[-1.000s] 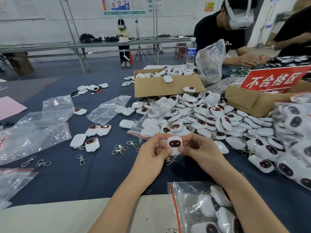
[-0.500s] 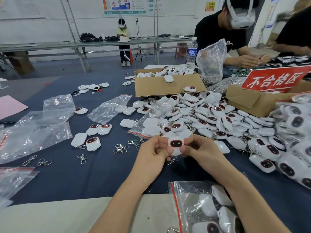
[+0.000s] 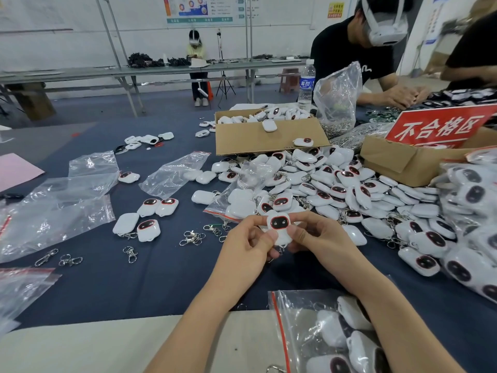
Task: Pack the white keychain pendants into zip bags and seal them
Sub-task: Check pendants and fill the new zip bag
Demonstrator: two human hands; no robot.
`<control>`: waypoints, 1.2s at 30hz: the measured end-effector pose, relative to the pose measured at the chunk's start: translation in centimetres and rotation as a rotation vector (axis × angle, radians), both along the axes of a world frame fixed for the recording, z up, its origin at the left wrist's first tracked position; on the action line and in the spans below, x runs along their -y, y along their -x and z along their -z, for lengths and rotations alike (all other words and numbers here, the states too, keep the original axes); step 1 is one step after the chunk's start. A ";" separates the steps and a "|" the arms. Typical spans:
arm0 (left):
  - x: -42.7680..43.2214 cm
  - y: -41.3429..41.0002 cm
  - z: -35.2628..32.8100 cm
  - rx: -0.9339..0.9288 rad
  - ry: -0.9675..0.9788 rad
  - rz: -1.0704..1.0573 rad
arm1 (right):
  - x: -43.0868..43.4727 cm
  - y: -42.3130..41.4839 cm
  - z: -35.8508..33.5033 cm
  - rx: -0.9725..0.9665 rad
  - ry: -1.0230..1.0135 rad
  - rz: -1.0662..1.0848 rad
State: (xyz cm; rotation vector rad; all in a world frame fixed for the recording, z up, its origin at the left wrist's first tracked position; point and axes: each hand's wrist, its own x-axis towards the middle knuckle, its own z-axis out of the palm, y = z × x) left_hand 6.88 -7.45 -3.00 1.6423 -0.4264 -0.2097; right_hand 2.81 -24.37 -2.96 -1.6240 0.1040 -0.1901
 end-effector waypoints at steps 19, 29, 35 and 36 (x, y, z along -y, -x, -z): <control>0.2 0.8 0.2 0.137 -0.076 0.024 | -0.3 0.2 -0.3 0.023 0.162 -0.151; 0.0 0.6 0.1 0.121 -0.077 0.046 | -0.3 0.3 -0.4 0.057 0.116 -0.126; 0.1 0.7 0.0 0.121 -0.103 0.042 | -0.1 0.1 -0.1 0.054 0.145 -0.106; 0.1 0.7 0.0 0.123 -0.107 0.040 | -0.1 0.1 -0.1 0.053 0.148 -0.105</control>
